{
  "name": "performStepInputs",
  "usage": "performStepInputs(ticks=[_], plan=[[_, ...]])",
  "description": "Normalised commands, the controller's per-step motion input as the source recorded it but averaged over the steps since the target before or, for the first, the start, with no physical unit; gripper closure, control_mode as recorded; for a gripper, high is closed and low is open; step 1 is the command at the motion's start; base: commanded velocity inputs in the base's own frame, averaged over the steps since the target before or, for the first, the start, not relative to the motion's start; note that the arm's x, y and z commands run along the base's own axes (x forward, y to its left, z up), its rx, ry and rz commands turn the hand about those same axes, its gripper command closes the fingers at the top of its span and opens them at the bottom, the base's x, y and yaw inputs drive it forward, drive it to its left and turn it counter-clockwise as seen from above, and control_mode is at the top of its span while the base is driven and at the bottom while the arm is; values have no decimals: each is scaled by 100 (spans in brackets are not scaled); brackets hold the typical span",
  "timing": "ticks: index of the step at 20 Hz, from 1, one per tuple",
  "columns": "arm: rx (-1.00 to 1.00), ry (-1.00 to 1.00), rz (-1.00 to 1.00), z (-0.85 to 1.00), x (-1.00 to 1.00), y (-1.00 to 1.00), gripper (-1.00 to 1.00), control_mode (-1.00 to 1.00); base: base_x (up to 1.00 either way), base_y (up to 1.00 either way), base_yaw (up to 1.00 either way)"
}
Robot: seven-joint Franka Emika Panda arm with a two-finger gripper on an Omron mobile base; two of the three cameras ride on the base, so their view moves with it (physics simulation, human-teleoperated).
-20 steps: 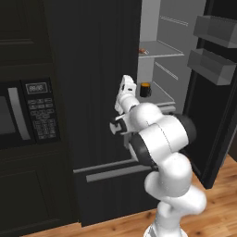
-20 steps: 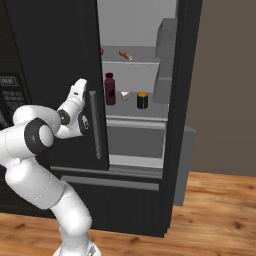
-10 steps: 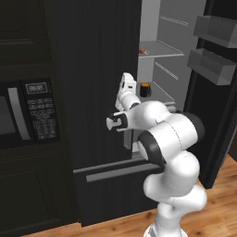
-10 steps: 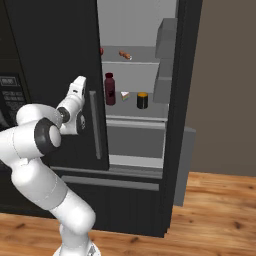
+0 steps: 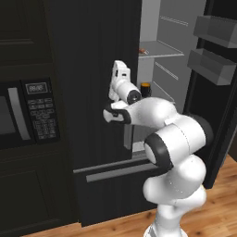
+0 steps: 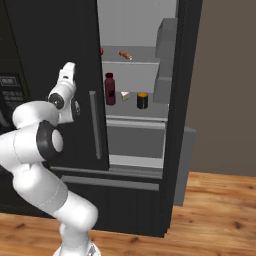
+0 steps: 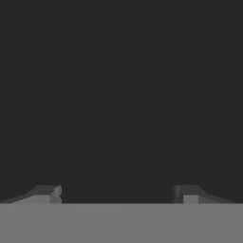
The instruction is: Place the tupperware on the top shelf of the fridge. Make space for the tupperware among the existing items by rearranging them on the shelves if needed. Close the fridge door when finished.
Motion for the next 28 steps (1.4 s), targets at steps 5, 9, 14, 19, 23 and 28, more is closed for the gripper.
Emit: performStepInputs(ticks=[5, 9, 14, 19, 23, 28], plan=[[-5, 16, 11, 83, -73, 36, -100, -100, 0, 0, 0], [0, 17, 1, 77, -100, -3, -100, -100, 0, 0, 0], [0, 26, 0, 82, -99, -31, -100, -100, 0, 0, 0], [0, 36, 0, 35, -95, -40, -100, -100, 0, 0, 0], [0, 38, 0, -3, -84, -51, -100, -100, 0, 0, 0], [2, 13, 6, -25, -46, -52, -100, -100, 0, 0, 0]])
